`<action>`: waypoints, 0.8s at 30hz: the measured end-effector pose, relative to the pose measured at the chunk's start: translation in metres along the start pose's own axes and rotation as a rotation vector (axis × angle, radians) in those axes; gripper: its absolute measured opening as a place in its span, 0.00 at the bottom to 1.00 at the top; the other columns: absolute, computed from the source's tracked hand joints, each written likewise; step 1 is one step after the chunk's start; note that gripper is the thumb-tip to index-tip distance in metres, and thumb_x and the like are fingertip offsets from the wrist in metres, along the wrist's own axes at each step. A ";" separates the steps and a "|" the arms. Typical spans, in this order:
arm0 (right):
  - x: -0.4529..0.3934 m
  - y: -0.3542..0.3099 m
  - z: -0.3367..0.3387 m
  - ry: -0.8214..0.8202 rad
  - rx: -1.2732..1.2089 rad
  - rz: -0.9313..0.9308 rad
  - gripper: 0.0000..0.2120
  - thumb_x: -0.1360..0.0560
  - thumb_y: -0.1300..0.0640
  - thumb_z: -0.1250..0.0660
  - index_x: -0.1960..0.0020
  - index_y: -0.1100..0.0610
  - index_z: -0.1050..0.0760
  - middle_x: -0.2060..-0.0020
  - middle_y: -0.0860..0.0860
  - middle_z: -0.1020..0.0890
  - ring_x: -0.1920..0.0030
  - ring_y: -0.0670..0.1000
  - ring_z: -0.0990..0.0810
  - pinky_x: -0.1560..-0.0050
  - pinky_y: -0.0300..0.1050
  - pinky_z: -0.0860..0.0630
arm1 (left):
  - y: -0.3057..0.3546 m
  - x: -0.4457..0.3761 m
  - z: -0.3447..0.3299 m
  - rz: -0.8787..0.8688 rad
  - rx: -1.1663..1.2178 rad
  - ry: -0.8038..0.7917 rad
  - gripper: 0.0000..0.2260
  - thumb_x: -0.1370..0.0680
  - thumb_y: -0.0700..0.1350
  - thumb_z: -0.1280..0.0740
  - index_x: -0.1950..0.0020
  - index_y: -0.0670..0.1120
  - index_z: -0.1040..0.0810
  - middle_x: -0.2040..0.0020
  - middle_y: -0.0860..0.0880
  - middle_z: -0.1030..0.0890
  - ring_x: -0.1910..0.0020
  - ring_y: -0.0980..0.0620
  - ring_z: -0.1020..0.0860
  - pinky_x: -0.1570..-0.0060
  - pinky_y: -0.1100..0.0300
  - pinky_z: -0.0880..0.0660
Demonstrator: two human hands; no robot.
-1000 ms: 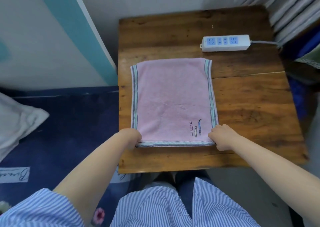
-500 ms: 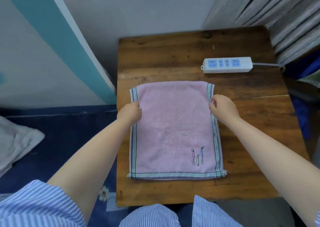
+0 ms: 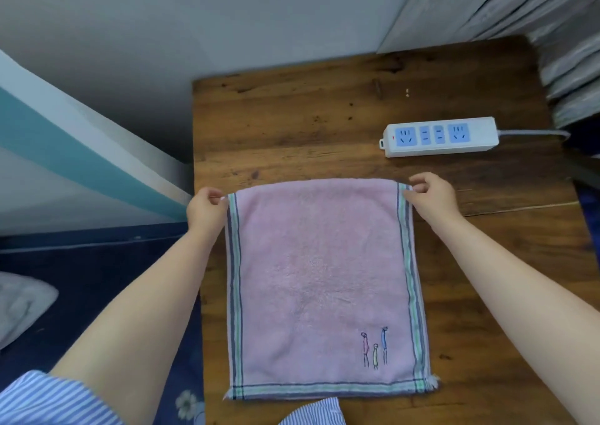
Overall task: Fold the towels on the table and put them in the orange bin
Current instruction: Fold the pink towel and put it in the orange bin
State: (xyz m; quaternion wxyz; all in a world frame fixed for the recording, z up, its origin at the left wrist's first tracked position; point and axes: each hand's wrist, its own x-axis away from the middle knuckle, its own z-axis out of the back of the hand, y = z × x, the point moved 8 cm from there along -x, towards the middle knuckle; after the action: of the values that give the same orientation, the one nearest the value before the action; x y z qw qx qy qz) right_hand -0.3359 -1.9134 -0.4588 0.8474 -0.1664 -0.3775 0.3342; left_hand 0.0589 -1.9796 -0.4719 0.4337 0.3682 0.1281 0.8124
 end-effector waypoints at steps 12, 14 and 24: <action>-0.006 -0.005 -0.009 0.207 0.294 0.116 0.15 0.22 0.60 0.41 0.36 0.60 0.29 0.39 0.59 0.27 0.40 0.59 0.28 0.43 0.50 0.28 | 0.021 -0.005 -0.013 -0.230 -0.540 0.143 0.07 0.22 0.41 0.41 0.50 0.40 0.25 0.53 0.39 0.21 0.58 0.44 0.28 0.64 0.55 0.32; -0.006 -0.003 -0.008 0.220 0.325 0.109 0.17 0.23 0.59 0.40 0.34 0.59 0.32 0.38 0.59 0.29 0.38 0.58 0.30 0.41 0.50 0.29 | 0.026 -0.006 -0.020 -0.310 -0.688 0.128 0.07 0.22 0.39 0.42 0.49 0.39 0.26 0.51 0.38 0.22 0.52 0.40 0.27 0.62 0.51 0.31; -0.009 -0.035 -0.029 -0.139 0.653 0.454 0.27 0.25 0.63 0.39 0.28 0.55 0.43 0.32 0.55 0.32 0.32 0.56 0.36 0.32 0.54 0.39 | 0.043 -0.001 -0.034 -0.551 -0.745 -0.106 0.16 0.24 0.40 0.40 0.37 0.40 0.29 0.40 0.39 0.26 0.41 0.40 0.30 0.44 0.49 0.31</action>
State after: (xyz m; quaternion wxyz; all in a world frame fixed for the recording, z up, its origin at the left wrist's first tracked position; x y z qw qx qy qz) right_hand -0.3030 -1.9455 -0.4636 0.7329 0.0554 -0.2614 0.6256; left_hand 0.0092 -2.0017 -0.4735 0.7418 0.1805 -0.1017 0.6378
